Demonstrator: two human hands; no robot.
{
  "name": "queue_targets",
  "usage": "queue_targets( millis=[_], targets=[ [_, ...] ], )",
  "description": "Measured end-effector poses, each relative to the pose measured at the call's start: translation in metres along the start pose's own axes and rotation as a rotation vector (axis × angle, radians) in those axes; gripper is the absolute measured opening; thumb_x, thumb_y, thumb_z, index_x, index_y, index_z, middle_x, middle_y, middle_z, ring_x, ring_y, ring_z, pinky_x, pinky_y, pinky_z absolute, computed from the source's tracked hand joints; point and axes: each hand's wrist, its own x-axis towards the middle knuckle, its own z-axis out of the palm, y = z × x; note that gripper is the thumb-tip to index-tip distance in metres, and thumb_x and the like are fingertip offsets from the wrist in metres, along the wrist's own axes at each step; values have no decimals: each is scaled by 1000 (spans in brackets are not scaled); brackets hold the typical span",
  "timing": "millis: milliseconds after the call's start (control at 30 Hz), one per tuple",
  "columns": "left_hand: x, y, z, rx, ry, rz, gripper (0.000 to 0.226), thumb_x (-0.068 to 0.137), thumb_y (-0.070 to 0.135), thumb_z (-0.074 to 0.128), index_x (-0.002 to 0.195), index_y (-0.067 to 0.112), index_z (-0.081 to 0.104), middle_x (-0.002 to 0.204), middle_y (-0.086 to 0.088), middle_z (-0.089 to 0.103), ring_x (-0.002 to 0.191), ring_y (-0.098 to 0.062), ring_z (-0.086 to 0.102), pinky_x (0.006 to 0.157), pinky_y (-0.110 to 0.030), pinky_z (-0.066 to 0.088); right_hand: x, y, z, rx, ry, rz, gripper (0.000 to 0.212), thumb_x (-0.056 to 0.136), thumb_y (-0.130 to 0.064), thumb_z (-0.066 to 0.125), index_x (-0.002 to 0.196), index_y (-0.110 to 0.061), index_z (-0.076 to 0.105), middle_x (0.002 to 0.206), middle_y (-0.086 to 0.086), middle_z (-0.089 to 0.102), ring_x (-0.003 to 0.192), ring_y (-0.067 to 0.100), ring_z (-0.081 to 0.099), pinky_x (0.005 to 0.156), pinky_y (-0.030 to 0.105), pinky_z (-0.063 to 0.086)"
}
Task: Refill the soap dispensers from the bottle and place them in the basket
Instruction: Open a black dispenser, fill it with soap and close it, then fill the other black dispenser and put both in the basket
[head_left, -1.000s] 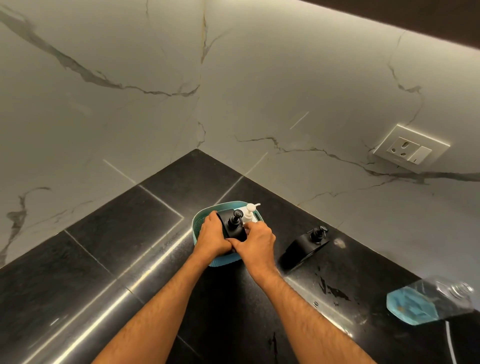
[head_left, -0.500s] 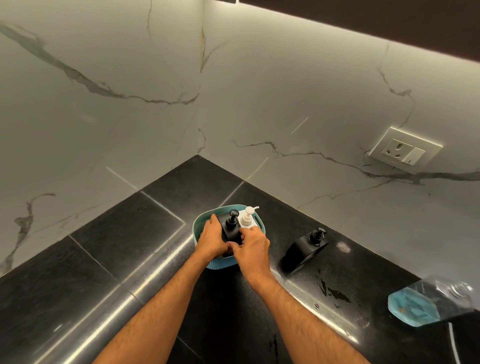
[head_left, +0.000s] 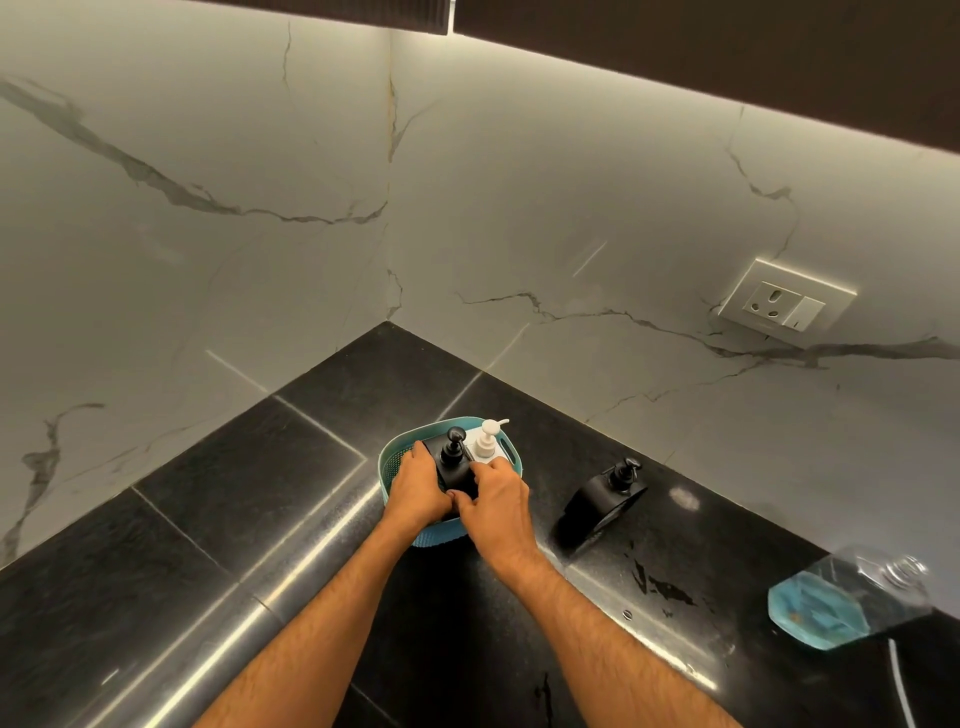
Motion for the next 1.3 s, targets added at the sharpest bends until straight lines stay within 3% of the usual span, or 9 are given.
queue_targets(
  millis=[267, 467, 600, 667, 867, 1033, 1200, 1300],
  targets=[
    [-19, 1, 5, -87, 64, 48, 57, 69, 13, 78, 121, 13, 53, 120, -6, 62, 113, -27, 62, 94, -42, 53, -5, 2, -11, 10, -11, -45, 29, 83, -26, 80, 109, -18, 71, 105, -5, 61, 97, 11, 59, 90, 29, 56],
    [-46, 9, 14, -115, 199, 73, 70, 68, 15, 84, 129, 11, 49, 127, -9, 58, 120, -27, 57, 100, -40, 51, -13, 11, -31, -3, 29, -62, 27, 86, -28, 77, 107, -13, 71, 105, -1, 61, 98, 13, 59, 86, 20, 46],
    [-76, 28, 26, -124, 325, 172, 86, 71, 12, 89, 145, 5, 44, 134, -9, 53, 128, -24, 50, 110, -37, 44, -23, 28, -49, -20, 55, -59, 22, 86, -28, 77, 102, -15, 70, 95, -7, 52, 85, 10, 56, 78, 23, 53],
    [-87, 37, 36, -136, 338, 243, 84, 72, 10, 88, 144, 5, 45, 133, -8, 54, 128, -23, 51, 110, -34, 43, -29, 41, -59, -19, 76, -56, 24, 85, -28, 78, 104, -17, 70, 94, -7, 52, 82, 7, 56, 75, 25, 56],
    [-96, 66, 77, -66, 248, 343, 77, 76, 22, 88, 139, 7, 46, 132, -8, 54, 129, -25, 51, 110, -36, 45, -45, 82, -94, -23, 137, 13, 42, 84, -27, 81, 121, -12, 69, 104, 0, 61, 90, 12, 61, 81, 29, 58],
    [-89, 92, 109, 12, 132, 336, 97, 82, 29, 85, 158, 6, 28, 154, -10, 41, 148, -25, 36, 122, -34, 32, -53, 116, -126, -20, 160, 109, 34, 81, -23, 84, 111, -12, 71, 98, -2, 56, 82, 11, 56, 73, 12, 45],
    [-74, 112, 134, 44, 41, 286, 101, 80, 31, 86, 157, 6, 26, 155, -12, 39, 146, -27, 38, 119, -34, 34, -50, 155, -143, -21, 180, 181, 37, 76, -18, 85, 109, -13, 69, 96, -4, 53, 82, 11, 57, 77, 29, 57],
    [-63, 122, 145, 48, -12, 264, 101, 79, 31, 87, 155, 4, 28, 153, -13, 40, 144, -29, 39, 116, -34, 35, -40, 177, -147, -28, 159, 233, 55, 74, -17, 87, 124, -11, 64, 104, -2, 55, 91, 14, 59, 82, 31, 56]
  ],
)
